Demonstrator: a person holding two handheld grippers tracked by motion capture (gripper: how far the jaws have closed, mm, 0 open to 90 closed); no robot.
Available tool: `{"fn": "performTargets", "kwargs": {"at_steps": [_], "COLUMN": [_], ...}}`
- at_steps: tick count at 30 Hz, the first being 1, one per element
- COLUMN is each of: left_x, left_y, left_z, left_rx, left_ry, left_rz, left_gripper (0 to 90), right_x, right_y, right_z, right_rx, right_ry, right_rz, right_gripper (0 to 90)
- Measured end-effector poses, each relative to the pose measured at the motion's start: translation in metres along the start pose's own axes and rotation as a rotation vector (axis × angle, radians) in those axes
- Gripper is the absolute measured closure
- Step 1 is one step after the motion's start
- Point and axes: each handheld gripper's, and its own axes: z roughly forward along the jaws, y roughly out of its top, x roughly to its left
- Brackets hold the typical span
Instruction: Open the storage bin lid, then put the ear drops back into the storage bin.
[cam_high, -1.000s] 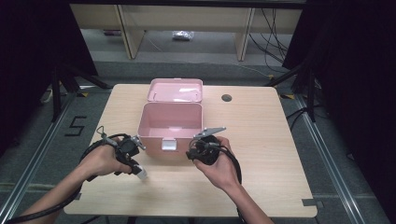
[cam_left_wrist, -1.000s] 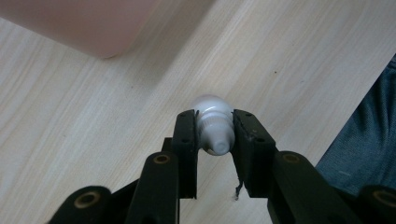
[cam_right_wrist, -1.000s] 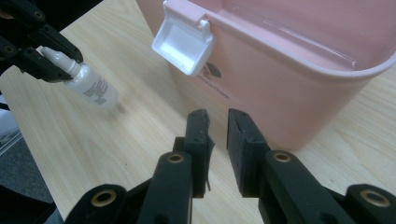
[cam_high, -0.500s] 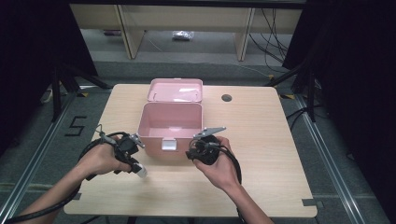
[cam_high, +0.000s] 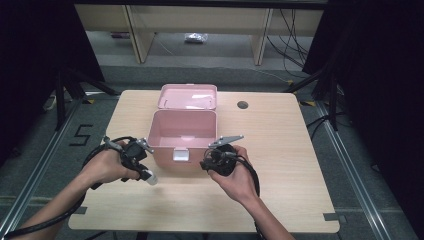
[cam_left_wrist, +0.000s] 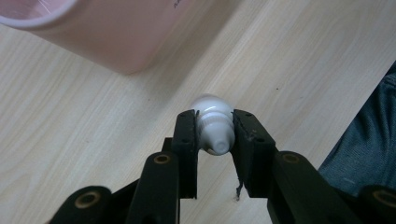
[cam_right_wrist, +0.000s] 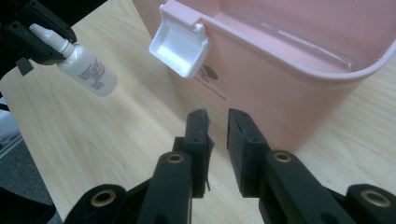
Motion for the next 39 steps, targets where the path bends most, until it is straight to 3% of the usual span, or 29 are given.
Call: {"fn": "performTargets", "kwargs": {"at_steps": [12,28,30,32,34,37,39], "left_x": [0.005,0.007,0.006,0.008,0.009,0.009,0.011], "left_y": [0.001,0.007,0.007,0.008,0.008,0.009,0.009], "left_z": [-0.009,-0.025,-0.026,-0.028,-0.029,-0.031,-0.034], "left_rx": [-0.033,-0.059,-0.070,-0.071,-0.064,-0.063,-0.055], "left_ry": [0.016,0.039,0.041,0.045,0.042,0.047,0.049], "left_rz": [-0.029,-0.028,-0.044,-0.034,-0.031,-0.041,-0.020], "left_gripper": [71.2,71.2,71.2,71.2,71.2,71.2,71.2], "right_x": [-0.001,-0.001,0.000,0.000,0.003,0.005,0.006], "right_y": [0.002,0.004,0.004,0.005,0.005,0.006,0.006], "right_z": [-0.002,-0.002,-0.002,-0.002,-0.002,0.000,0.001], "right_rx": [-0.008,-0.017,-0.018,-0.023,-0.011,-0.019,-0.014], "right_ry": [-0.004,0.009,0.007,0.000,0.007,0.010,0.008], "right_rz": [0.011,0.004,-0.001,-0.005,0.024,0.011,0.003], "right_gripper": [78.7,78.7,78.7,78.7,78.6,78.7,78.7]}}
